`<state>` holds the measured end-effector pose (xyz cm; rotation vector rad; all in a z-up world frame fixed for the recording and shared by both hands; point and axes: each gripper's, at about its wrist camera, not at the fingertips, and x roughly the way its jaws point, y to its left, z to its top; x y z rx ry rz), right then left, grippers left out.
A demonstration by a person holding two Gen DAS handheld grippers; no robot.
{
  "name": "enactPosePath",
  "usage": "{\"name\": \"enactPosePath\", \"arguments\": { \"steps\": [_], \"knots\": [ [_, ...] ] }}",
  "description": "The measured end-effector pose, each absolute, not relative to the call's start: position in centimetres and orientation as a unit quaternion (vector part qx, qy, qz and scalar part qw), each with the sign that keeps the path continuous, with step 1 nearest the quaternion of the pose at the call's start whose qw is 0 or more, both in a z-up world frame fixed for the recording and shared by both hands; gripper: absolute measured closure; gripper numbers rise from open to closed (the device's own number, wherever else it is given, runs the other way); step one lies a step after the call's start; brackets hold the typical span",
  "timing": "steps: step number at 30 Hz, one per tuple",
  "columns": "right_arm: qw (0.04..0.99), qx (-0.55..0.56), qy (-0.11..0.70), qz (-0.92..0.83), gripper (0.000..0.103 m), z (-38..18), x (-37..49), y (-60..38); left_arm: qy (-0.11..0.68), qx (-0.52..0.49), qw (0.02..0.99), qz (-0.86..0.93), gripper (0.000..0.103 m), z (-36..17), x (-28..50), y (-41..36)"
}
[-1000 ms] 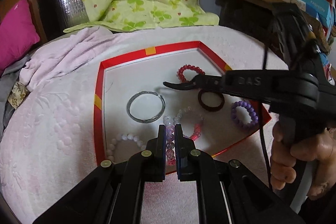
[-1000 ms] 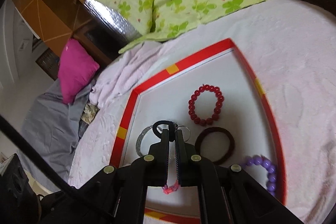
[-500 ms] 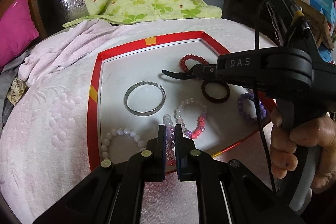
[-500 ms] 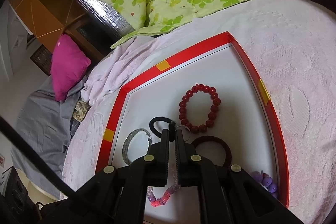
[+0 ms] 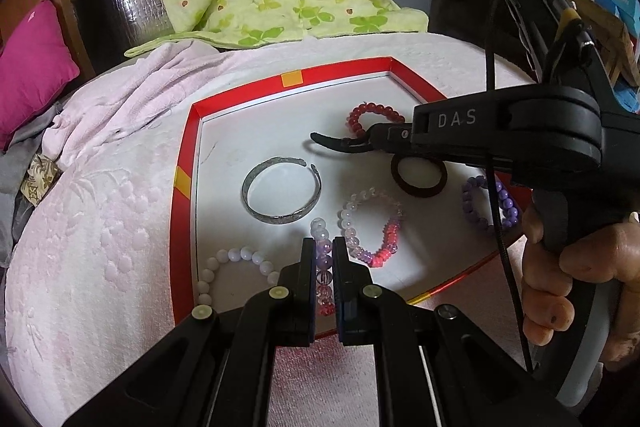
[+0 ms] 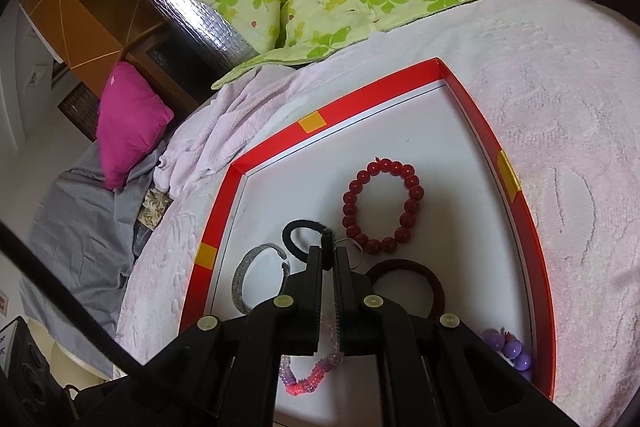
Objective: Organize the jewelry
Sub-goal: 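Carry the pink bracelet and black hair tie over the red box with both tools, then lower both tools into the box and open them to release the items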
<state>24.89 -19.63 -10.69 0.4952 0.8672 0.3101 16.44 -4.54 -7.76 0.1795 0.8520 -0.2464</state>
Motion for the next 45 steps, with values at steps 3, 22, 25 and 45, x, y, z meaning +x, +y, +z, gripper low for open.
{"name": "enactPosePath", "arguments": {
  "steps": [3,22,25,45],
  "knots": [
    [0.866,0.236,0.415,0.147,0.097,-10.8,25.1,-19.6,0.413,0.089,0.899,-0.117,0.095,-7.9,16.5,-4.6],
    [0.866,0.235,0.417,0.145,0.097,-11.1,25.5,-19.6,0.419,0.093,0.897,-0.109,0.095,-8.6,17.0,-4.9],
    [0.866,0.235,0.418,0.143,0.095,-11.2,25.5,-19.6,0.421,0.092,0.897,-0.103,0.095,-8.8,17.1,-4.8],
    [0.862,0.243,0.422,0.142,0.094,-11.4,25.5,-20.0,0.429,0.084,0.896,-0.078,0.063,-9.2,17.7,-4.2]
  ]
}}
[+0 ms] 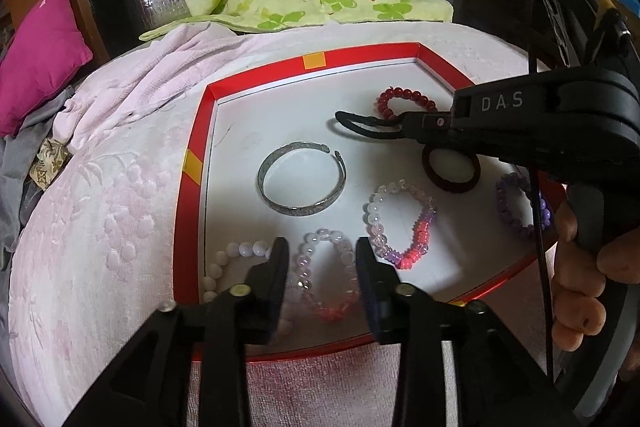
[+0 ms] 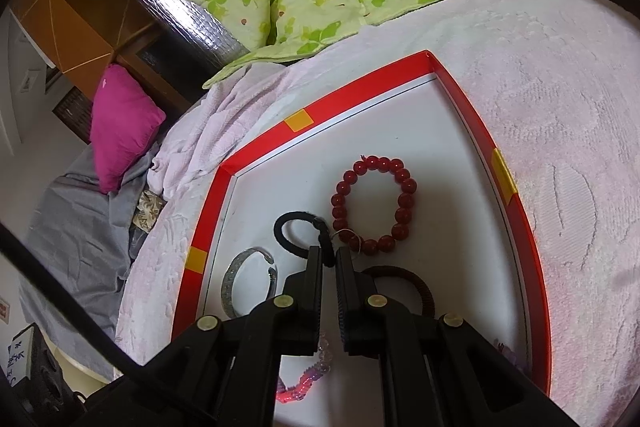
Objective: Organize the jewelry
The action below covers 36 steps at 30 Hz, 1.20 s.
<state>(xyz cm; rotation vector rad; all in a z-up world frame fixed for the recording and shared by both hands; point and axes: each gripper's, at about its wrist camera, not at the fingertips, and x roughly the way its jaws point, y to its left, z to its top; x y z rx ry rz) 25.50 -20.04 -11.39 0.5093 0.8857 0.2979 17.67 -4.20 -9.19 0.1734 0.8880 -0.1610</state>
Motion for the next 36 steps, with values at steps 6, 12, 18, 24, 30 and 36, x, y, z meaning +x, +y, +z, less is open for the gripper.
{"name": "enactPosePath", "arguments": {
  "steps": [6,12,18,24,30,36],
  "knots": [
    [0.855,0.246,0.428,0.157,0.094,-11.4,25.5,-19.7,0.427,0.085,0.898,-0.068,0.049,-9.0,17.7,-4.2],
    [0.841,0.262,0.441,0.174,0.093,-11.7,25.6,-19.7,0.428,0.074,0.900,-0.040,0.038,-8.7,17.7,-3.4],
    [0.827,0.288,0.442,0.194,0.090,-11.6,25.6,-20.3,0.426,0.073,0.902,-0.009,0.032,-8.2,17.7,-2.8],
    [0.822,0.309,0.428,0.213,0.068,-10.7,25.3,-20.8,0.416,0.065,0.907,0.013,0.027,-7.2,17.2,-2.3],
    [0.833,0.307,0.417,0.193,0.068,-10.2,24.8,-21.7,0.397,0.063,0.915,0.039,0.025,-6.0,16.4,-1.9],
    [0.854,0.268,0.410,0.176,0.068,-9.0,24.0,-21.5,0.374,0.073,0.922,0.065,0.024,-4.5,15.2,-2.0]
  ]
}}
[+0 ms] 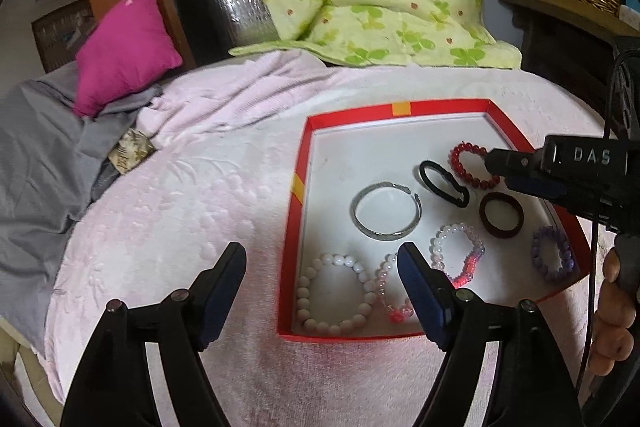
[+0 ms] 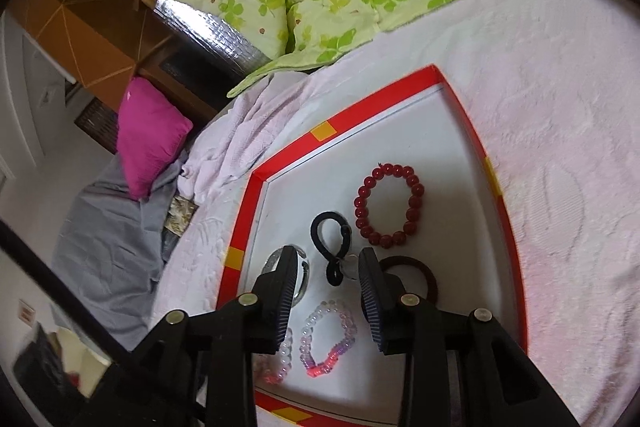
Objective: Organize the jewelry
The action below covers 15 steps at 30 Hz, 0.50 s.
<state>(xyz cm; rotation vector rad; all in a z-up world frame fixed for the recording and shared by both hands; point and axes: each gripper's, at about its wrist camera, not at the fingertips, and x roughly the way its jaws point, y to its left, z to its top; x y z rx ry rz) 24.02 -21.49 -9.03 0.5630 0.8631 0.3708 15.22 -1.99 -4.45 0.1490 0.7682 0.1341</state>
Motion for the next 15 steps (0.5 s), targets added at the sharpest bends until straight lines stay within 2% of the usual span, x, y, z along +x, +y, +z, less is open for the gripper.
{"name": "enactPosePath", "arguments": {
  "steps": [15],
  "knots": [
    [0.906,0.125,0.381,0.134,0.068,-5.0,16.6,-21.3,0.333,0.094,0.935,0.075,0.022,-0.6,10.0,-2.6]
  ]
}}
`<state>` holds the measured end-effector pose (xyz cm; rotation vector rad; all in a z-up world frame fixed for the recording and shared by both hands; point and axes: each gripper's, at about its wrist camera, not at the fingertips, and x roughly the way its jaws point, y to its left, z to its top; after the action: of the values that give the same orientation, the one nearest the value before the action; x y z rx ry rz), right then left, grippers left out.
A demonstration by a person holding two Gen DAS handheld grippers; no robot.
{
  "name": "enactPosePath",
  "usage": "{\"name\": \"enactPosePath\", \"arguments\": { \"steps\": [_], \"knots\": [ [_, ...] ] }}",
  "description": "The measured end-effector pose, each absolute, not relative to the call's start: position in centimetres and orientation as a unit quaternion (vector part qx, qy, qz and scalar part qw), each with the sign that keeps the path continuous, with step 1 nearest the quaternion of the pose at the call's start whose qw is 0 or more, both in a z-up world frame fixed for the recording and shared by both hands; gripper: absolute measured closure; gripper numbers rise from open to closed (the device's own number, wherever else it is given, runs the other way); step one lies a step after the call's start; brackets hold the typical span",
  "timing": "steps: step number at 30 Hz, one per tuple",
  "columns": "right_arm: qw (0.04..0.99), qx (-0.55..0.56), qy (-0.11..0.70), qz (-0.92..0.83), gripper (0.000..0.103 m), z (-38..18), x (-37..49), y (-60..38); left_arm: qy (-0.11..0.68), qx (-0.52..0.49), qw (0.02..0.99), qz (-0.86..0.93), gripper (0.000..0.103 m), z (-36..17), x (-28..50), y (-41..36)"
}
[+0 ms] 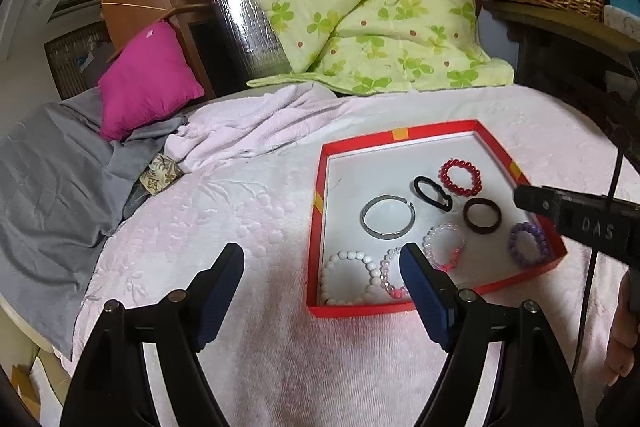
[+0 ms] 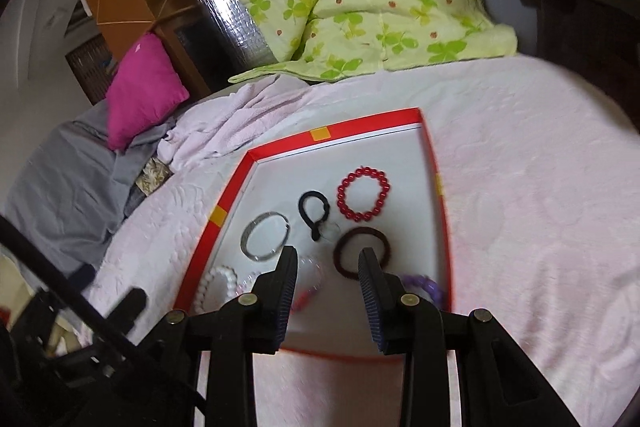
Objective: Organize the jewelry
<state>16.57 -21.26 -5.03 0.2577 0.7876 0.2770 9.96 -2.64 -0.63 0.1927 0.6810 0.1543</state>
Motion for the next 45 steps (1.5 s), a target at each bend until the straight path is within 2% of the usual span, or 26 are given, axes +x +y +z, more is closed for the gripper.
{"name": "enactPosePath", "arguments": {
  "steps": [11,15,26,29,38,45],
  "knots": [
    [0.941,0.068,0.325,0.063,0.067,-1.9,6.8,-21.6,0.301,0.097,0.946,0.070,0.022,3.4,4.1,-2.6],
    [0.953,0.065,0.292,0.050,0.054,0.0,1.6,-21.3,0.291,0.091,0.950,0.068,0.022,4.9,1.6,-2.1],
    [0.963,0.062,0.262,0.029,0.050,5.2,-7.8,-20.1,0.256,0.073,0.962,0.062,0.021,9.0,-6.1,-0.5],
    [0.965,0.052,0.254,0.027,0.045,6.6,-9.6,-19.2,0.246,0.068,0.965,0.057,0.019,10.0,-8.3,0.0],
    [0.968,0.043,0.246,0.024,0.045,9.0,-12.4,-17.4,0.227,0.064,0.970,0.057,0.017,12.0,-12.5,1.1],
    [0.968,0.035,0.248,0.025,0.044,9.1,-12.7,-15.9,0.227,0.051,0.971,0.059,0.016,12.3,-13.0,2.4]
  ]
}}
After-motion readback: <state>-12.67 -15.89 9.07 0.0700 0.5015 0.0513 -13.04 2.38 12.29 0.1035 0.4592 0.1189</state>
